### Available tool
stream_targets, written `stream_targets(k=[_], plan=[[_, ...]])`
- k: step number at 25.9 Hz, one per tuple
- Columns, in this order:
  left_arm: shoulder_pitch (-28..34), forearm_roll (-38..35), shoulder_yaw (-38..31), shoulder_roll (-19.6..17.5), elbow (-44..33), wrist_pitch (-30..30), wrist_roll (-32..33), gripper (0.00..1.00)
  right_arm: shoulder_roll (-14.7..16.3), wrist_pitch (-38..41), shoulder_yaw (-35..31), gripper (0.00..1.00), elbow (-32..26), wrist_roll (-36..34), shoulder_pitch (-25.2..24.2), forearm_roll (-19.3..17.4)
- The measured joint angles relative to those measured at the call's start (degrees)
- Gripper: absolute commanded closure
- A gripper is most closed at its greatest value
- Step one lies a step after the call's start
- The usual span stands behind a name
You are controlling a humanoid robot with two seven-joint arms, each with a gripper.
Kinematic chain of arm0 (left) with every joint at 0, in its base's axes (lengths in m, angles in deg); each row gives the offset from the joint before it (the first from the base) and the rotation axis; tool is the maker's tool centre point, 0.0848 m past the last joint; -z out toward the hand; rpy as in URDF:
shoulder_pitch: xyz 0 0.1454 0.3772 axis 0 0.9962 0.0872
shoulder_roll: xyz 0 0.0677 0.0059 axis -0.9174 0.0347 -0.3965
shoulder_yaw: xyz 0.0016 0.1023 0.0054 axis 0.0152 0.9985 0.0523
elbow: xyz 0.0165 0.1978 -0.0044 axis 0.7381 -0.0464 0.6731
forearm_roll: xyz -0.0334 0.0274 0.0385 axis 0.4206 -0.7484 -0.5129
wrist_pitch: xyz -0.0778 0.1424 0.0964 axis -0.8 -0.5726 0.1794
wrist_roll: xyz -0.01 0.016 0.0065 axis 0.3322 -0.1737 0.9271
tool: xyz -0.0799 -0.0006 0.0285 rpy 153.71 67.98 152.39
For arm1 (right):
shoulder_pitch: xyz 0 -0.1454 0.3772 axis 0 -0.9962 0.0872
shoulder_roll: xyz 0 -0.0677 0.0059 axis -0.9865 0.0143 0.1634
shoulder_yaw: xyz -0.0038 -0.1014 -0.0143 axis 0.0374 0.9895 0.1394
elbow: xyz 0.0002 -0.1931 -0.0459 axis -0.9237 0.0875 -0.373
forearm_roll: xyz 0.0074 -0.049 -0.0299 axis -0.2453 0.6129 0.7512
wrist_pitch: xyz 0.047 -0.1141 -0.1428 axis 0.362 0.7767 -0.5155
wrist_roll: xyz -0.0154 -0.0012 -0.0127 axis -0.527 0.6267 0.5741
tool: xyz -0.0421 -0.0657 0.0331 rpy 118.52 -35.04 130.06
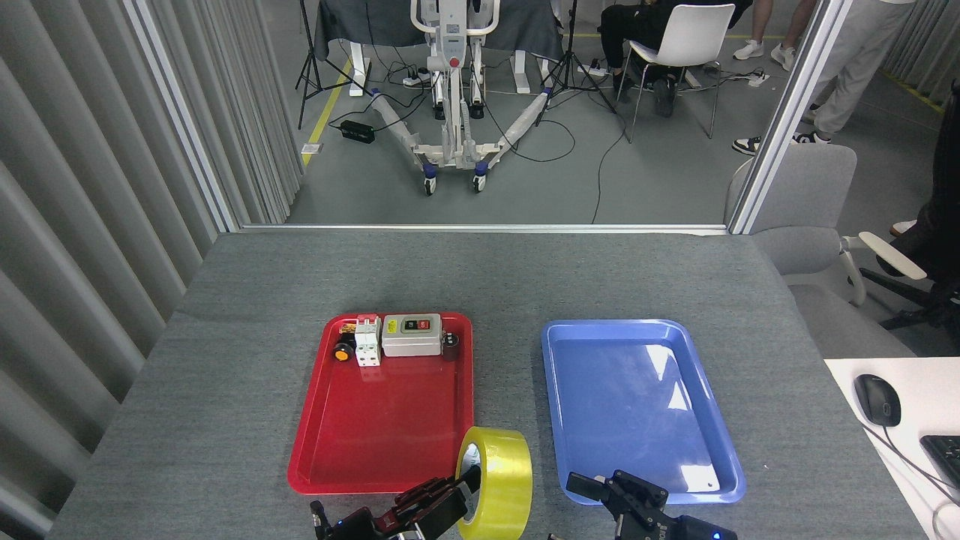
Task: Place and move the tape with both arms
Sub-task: 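Bring the right gripper to the tape and grasp it beside the left gripper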
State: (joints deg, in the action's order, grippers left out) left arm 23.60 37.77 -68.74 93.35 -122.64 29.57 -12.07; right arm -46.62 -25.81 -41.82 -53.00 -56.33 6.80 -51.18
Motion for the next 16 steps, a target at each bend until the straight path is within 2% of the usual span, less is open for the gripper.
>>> stream_targets(k=[3,9,11,16], plan=[[-0.08,0.0,-0.08,-0.07,0.0,0.0,-0.01,1.0,-0.77,0.0,1.93,0.01,0.04,0.65,1.34,0.38],[-0.11,-0.01,-0.32,-0.45,-0.05,0.07,-0.02,1.0,-3.87,0.0,4.02,0.03,0.32,1.2,3.28,3.97],[-0.11,-0.05,-0.39,-0.49,0.02,0.08,-0.02,1.0,-5.08,0.0,4.23,0.06,0.47,1.77,3.77,4.51],[-0.13,-0.04,-0.56,-0.6,0.14,0.06,-0.12,1.0,-7.61,0.0,5.64,0.23,2.32,3.83,5.51,4.93]])
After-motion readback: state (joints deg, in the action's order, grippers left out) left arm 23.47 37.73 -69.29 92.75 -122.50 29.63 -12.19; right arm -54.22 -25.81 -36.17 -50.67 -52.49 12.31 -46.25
